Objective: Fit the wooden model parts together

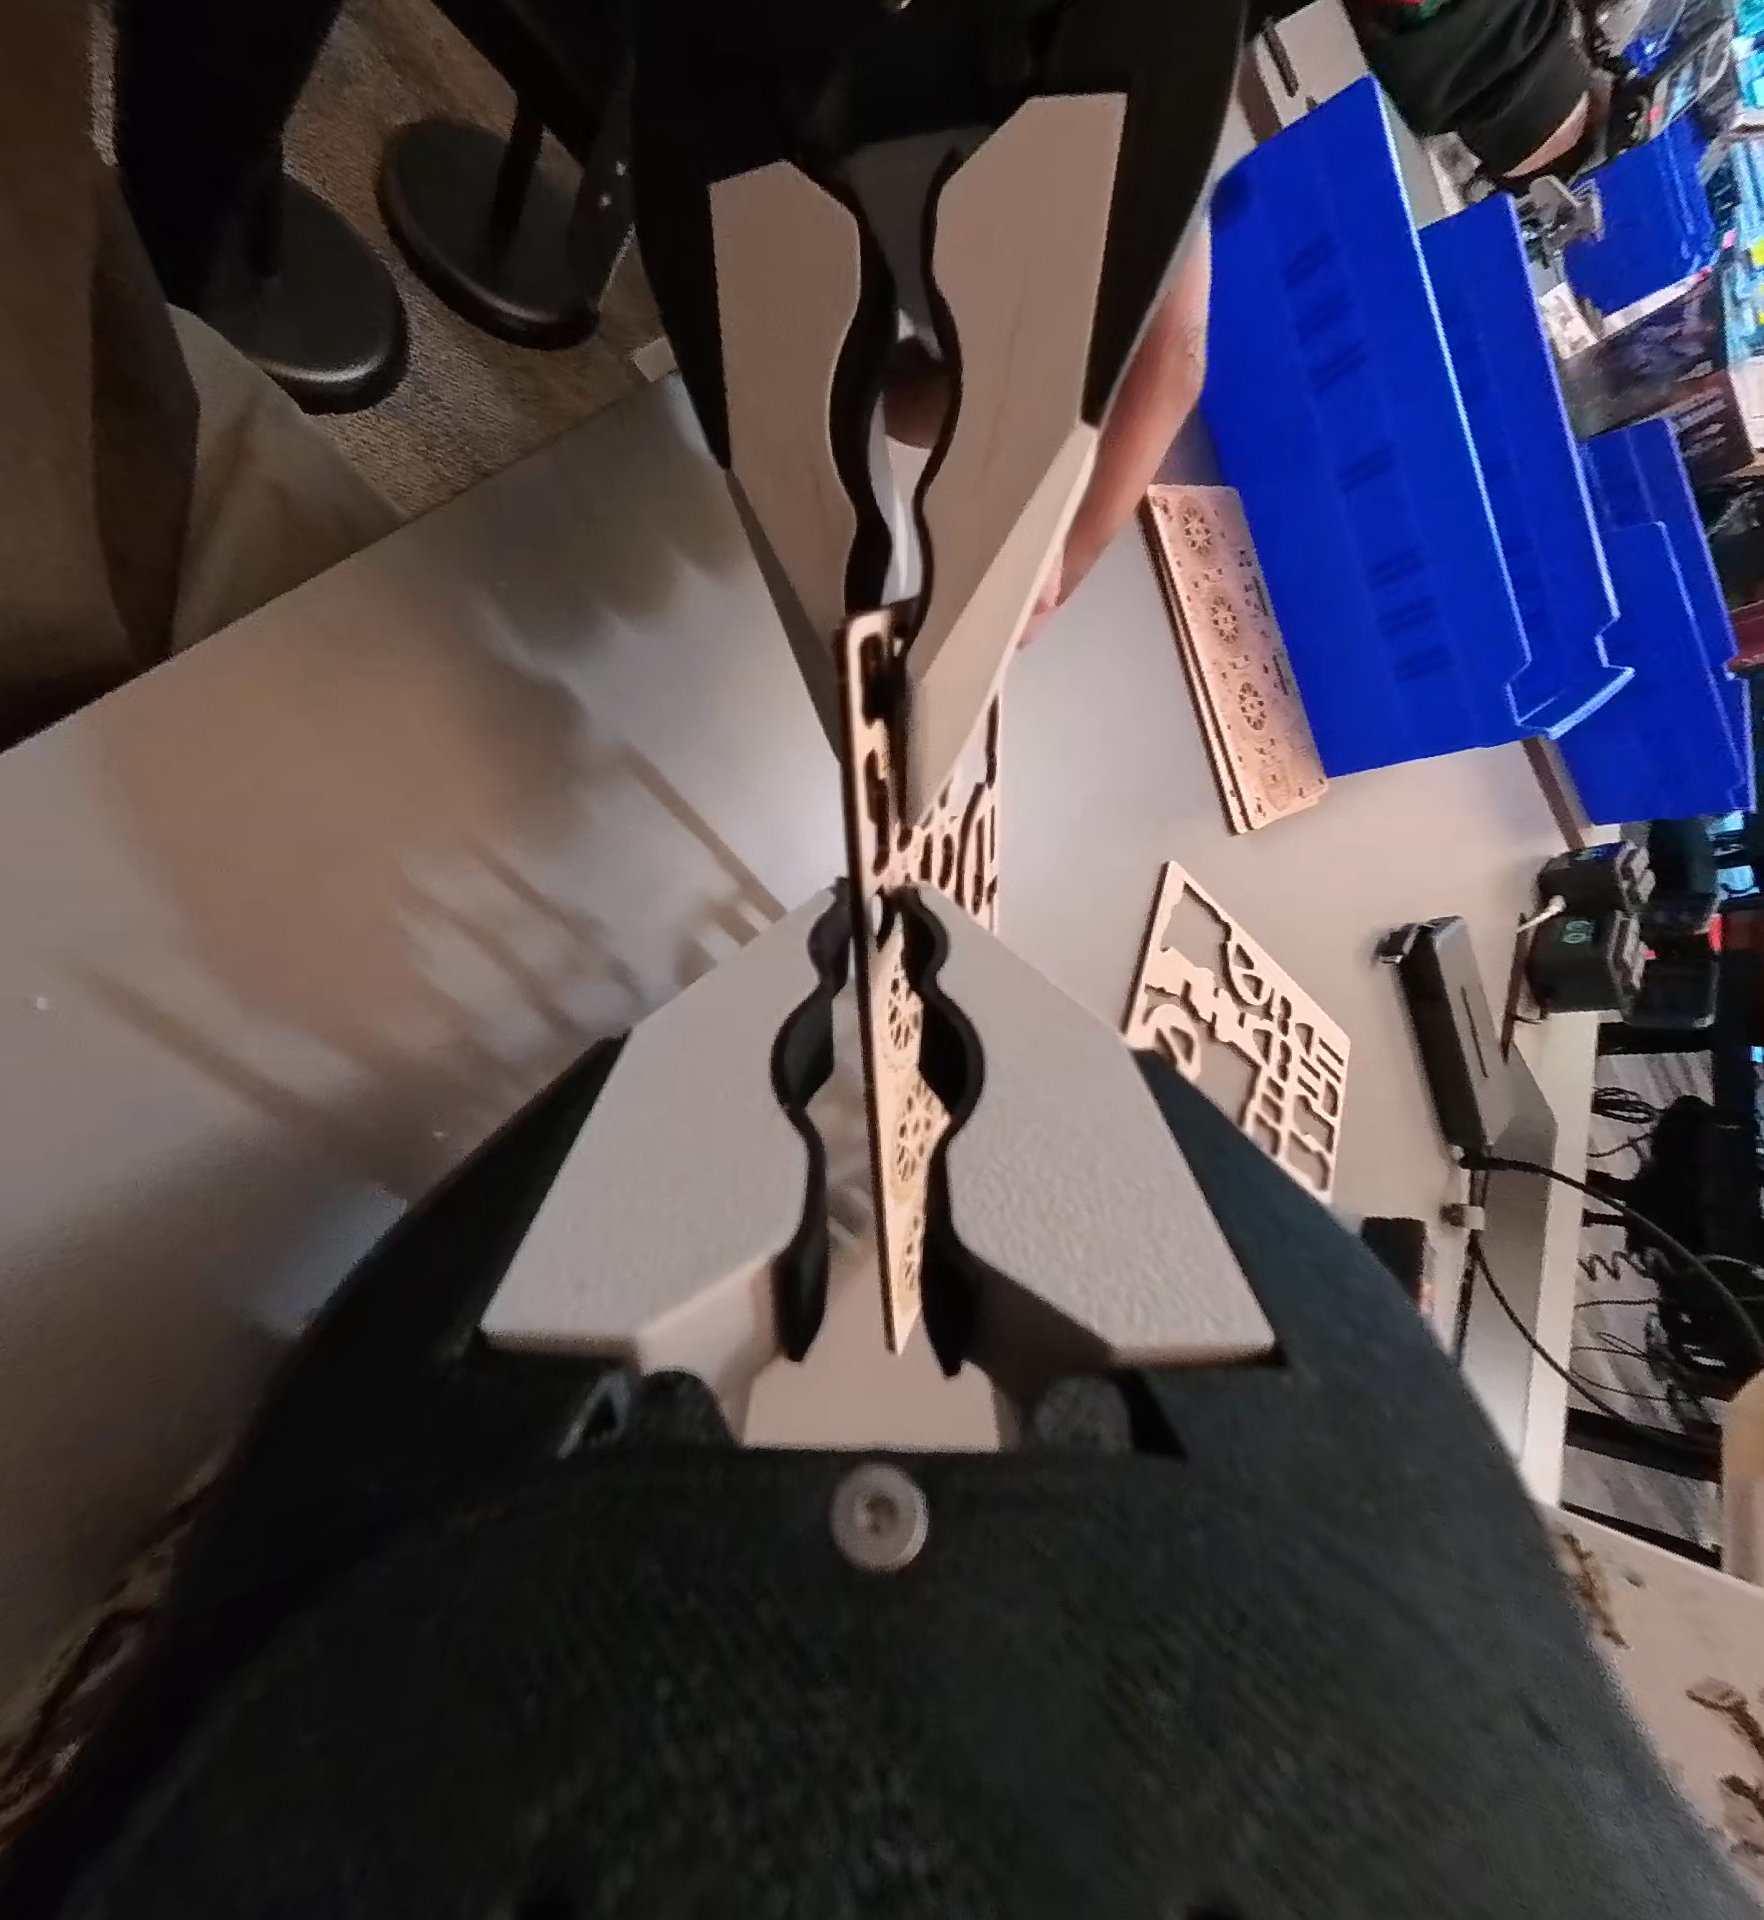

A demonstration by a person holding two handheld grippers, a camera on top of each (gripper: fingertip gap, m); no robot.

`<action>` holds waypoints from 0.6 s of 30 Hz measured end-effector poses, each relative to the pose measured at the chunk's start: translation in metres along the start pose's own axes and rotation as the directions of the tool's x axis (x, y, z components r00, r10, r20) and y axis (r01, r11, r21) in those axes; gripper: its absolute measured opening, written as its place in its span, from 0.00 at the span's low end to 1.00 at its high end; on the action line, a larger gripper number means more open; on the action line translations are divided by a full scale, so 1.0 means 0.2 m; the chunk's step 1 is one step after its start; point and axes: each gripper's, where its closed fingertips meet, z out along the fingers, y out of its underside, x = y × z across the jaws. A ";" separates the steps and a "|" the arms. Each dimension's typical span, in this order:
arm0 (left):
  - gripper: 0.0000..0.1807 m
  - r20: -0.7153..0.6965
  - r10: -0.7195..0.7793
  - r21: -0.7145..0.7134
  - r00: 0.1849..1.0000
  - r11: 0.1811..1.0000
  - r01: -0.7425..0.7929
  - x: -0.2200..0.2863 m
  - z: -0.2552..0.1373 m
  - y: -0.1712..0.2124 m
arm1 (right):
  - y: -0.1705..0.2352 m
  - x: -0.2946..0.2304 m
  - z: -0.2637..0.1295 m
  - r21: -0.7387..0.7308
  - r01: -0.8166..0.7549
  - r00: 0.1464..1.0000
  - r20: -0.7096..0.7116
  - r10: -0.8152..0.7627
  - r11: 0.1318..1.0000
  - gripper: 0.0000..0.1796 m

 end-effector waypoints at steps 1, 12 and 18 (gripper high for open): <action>0.00 -0.004 0.008 0.000 1.000 1.000 -0.008 0.01 0.00 0.00 | 0.00 -0.01 0.00 -0.001 -0.004 1.000 0.012 0.004 1.000 0.04; 0.01 -0.032 0.102 -0.027 0.994 0.994 -0.103 0.07 0.03 -0.01 | 0.03 -0.09 0.01 -0.063 -0.039 0.988 0.144 0.048 0.997 0.07; 0.01 -0.045 0.095 -0.036 0.994 0.995 -0.096 0.09 0.04 0.01 | 0.04 -0.11 0.03 -0.073 -0.095 0.982 0.159 0.105 0.993 0.08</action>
